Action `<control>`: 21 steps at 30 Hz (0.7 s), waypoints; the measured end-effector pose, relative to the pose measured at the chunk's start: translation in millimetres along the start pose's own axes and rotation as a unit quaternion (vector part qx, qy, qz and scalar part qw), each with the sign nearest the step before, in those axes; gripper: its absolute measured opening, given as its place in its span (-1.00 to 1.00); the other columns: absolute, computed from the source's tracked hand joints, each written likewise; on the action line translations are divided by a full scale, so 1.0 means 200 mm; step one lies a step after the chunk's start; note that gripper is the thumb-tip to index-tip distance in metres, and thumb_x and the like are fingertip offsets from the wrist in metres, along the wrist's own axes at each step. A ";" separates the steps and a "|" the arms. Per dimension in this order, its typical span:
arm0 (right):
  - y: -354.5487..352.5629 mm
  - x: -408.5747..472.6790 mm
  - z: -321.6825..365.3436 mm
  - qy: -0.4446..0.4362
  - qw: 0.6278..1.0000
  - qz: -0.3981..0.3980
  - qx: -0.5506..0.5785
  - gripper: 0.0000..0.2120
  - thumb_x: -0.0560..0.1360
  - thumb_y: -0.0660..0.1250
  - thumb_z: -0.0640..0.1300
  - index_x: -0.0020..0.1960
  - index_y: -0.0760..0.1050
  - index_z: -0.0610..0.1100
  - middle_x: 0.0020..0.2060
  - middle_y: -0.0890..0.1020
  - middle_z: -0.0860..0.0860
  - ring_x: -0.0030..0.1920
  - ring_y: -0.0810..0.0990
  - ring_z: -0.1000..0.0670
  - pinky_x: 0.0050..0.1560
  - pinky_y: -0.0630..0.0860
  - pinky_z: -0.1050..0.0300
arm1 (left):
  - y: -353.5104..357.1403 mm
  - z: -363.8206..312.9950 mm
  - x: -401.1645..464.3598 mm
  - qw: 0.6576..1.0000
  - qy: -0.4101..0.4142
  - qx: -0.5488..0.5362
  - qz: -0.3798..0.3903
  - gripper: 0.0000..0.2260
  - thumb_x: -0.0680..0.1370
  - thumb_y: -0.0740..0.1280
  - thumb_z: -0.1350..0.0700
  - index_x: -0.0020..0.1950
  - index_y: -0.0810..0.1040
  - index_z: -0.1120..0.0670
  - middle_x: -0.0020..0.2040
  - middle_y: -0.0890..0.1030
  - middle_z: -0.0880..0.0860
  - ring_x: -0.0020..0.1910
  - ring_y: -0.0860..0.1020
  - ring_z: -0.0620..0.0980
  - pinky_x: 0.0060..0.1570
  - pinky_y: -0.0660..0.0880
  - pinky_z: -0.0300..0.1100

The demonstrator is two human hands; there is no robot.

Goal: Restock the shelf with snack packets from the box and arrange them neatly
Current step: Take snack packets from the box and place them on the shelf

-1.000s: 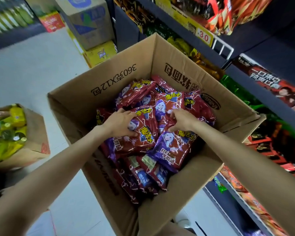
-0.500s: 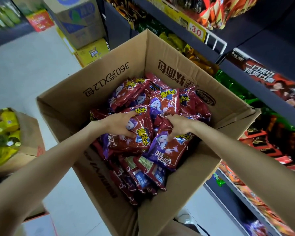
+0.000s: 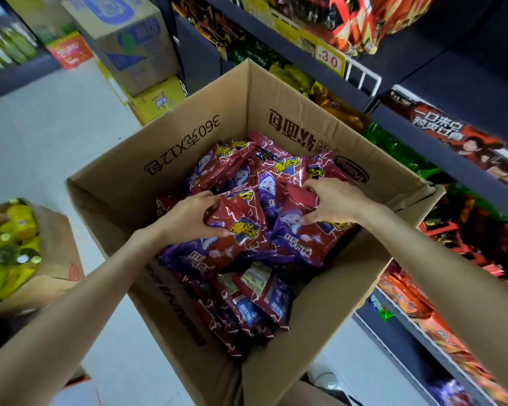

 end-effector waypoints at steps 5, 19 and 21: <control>0.05 -0.01 0.03 -0.006 1.000 0.002 -0.010 -0.36 0.37 0.47 0.10 0.34 0.31 -0.04 0.17 0.46 -0.04 0.19 0.45 -0.10 0.09 0.45 -0.02 | 0.06 -0.03 -0.02 1.000 -0.011 0.008 0.010 -0.45 0.46 0.40 -0.08 0.35 0.37 0.15 0.32 0.32 -0.01 0.16 0.47 -0.03 0.15 0.47 -0.07; -0.58 -0.93 -0.20 0.008 0.874 -0.434 0.217 -0.42 0.36 0.46 0.08 0.31 0.35 0.03 -0.11 0.57 0.12 -0.13 0.56 0.08 -0.08 0.48 0.12 | -0.45 -0.63 -0.30 0.934 0.091 -0.136 -0.318 -0.57 0.47 0.42 0.02 0.18 0.26 -0.25 0.00 0.50 -0.33 -0.01 0.54 -0.31 0.02 0.43 -0.38; -0.62 -1.14 -0.27 0.022 0.849 -0.478 0.222 -0.44 0.35 0.46 0.07 0.28 0.37 0.02 -0.14 0.59 0.11 -0.16 0.59 0.06 -0.09 0.50 0.08 | -0.51 -0.82 -0.31 0.910 0.141 -0.156 -0.356 -0.57 0.44 0.43 0.06 0.18 0.29 -0.19 0.02 0.49 -0.31 -0.01 0.51 -0.40 0.01 0.41 -0.47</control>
Point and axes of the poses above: each hand's wrist, its own x-axis towards the middle knuckle, its own y-axis out of the palm, z = x × y, the point moved 8 cm from there along x, towards the middle knuckle
